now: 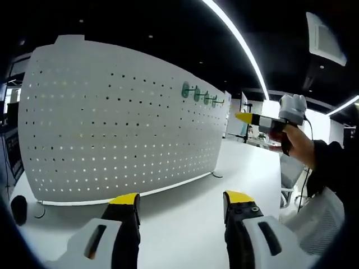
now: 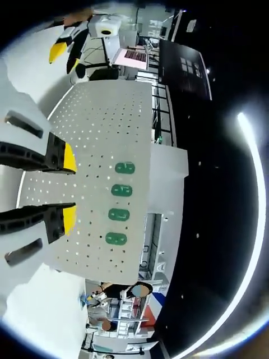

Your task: Insert the hook assembly into the mounting plate slot until the hook locks in place.

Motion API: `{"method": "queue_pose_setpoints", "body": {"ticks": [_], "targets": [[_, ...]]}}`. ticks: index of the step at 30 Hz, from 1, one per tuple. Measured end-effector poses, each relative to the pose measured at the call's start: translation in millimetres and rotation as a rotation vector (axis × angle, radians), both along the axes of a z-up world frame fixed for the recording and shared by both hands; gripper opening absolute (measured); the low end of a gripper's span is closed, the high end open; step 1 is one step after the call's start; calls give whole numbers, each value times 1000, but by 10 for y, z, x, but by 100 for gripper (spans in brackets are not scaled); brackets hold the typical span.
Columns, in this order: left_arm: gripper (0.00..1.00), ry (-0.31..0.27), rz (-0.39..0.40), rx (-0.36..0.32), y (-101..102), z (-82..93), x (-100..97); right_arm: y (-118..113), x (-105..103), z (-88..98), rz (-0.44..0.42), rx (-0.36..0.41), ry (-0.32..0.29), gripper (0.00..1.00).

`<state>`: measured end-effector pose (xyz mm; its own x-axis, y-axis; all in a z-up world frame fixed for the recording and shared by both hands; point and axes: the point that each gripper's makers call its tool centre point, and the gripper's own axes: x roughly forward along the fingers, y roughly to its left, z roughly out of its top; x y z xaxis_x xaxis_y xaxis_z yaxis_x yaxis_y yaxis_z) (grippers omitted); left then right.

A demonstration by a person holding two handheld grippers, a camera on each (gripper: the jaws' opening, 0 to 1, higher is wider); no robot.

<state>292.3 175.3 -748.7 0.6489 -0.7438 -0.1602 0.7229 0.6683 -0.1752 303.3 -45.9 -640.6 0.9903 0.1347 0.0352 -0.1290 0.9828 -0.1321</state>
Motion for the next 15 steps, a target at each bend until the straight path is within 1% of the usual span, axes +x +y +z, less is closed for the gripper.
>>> {"method": "queue_pose_setpoints", "body": {"ticks": [3,7,15], "targets": [[62,-13,8,1,33,42,-2,131,-71,-53,30,0,12,19],[62,-19,19,-3,96,85,-48,314,-198,-184,77,-2,43,20],[62,-31,42,-21,179,186,-154,538,-465,-446,136,20,100,22]]}}
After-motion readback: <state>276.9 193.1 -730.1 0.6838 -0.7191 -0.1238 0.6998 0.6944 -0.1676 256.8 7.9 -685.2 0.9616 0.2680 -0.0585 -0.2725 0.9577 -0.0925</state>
